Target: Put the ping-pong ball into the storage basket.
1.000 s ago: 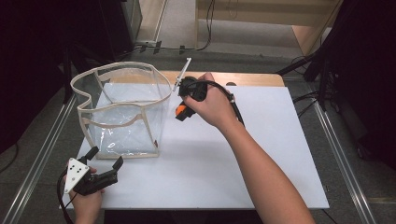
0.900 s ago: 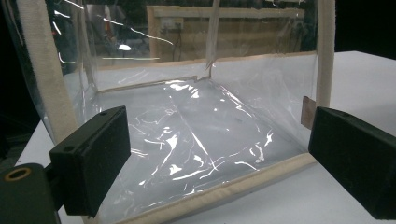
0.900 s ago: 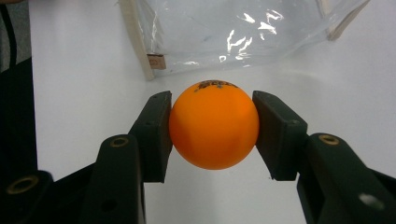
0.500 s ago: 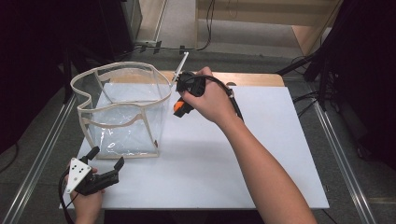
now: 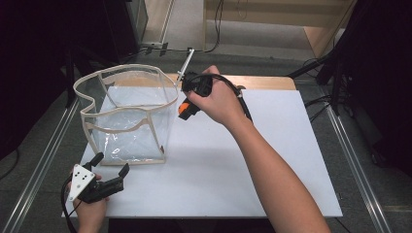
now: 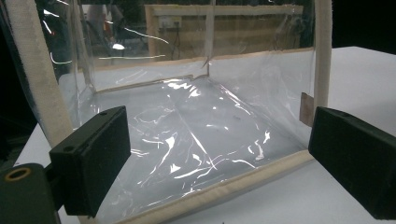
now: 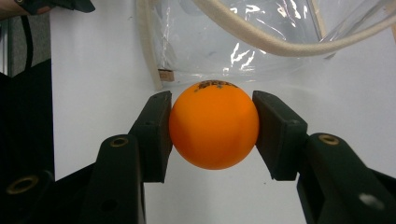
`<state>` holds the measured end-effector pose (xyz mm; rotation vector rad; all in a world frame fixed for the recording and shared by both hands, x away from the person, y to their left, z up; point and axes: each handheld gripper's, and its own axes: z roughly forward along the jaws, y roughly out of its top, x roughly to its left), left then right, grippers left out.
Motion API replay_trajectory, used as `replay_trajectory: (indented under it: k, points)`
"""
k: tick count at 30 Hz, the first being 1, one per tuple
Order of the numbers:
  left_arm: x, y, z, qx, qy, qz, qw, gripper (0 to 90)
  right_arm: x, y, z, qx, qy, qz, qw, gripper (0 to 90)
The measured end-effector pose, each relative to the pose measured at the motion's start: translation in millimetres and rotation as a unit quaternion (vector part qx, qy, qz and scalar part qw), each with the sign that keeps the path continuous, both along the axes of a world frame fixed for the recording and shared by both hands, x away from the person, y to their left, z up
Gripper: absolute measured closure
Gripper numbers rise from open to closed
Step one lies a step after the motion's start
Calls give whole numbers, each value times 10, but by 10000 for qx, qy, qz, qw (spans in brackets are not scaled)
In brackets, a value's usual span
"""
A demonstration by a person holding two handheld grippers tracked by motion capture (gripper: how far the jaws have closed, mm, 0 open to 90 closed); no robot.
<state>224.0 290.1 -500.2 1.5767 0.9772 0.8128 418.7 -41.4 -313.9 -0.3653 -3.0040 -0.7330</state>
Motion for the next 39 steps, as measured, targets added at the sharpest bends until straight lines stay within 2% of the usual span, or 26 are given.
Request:
replay_trajectory:
  k: [15, 22, 39]
  points:
    - [1, -1, 0, -5, 3, 2, 10000, 61, 29, 14, 166, -48, -77, 49, 9999, 480]
    - [3, 3, 0, -22, 7, -10, 10000, 61, 71, 23, 264, -24, -100, -25, 9999, 480]
    - [5, 5, 1, 3, 17, -40, 10000, 61, 160, 162, 416, 8, -183, -7, 9998, 480]
